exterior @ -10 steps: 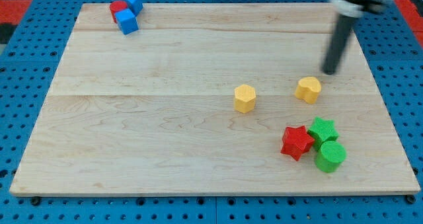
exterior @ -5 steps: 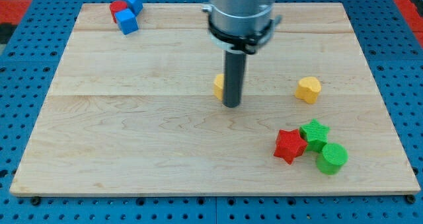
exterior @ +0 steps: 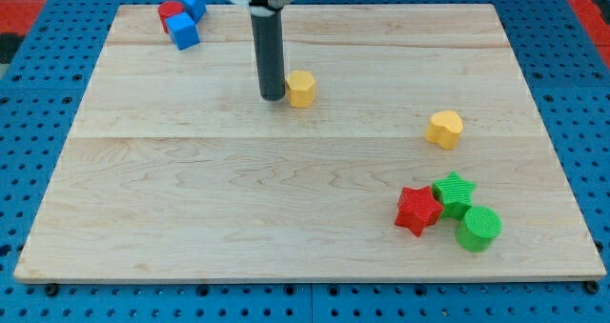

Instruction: Push the yellow hexagon to the right of the blue cube

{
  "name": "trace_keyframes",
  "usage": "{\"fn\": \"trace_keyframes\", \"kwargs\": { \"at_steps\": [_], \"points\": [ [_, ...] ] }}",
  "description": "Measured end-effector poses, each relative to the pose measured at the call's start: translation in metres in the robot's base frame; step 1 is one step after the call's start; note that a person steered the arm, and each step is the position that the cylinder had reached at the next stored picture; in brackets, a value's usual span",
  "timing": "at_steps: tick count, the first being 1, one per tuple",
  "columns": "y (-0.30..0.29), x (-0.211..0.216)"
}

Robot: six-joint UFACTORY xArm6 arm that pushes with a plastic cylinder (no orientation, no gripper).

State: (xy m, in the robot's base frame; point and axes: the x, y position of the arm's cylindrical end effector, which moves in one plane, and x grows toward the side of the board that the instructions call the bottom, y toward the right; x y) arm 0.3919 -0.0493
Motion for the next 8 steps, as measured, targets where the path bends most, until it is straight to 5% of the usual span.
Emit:
{"fn": "trace_keyframes", "kwargs": {
  "at_steps": [1,2,4,6,8],
  "points": [
    [0.006,0.034],
    [0.054,-0.002],
    [0.060,-0.058],
    [-0.004,-0.103],
    [0.002,-0.143]
  ]
}}
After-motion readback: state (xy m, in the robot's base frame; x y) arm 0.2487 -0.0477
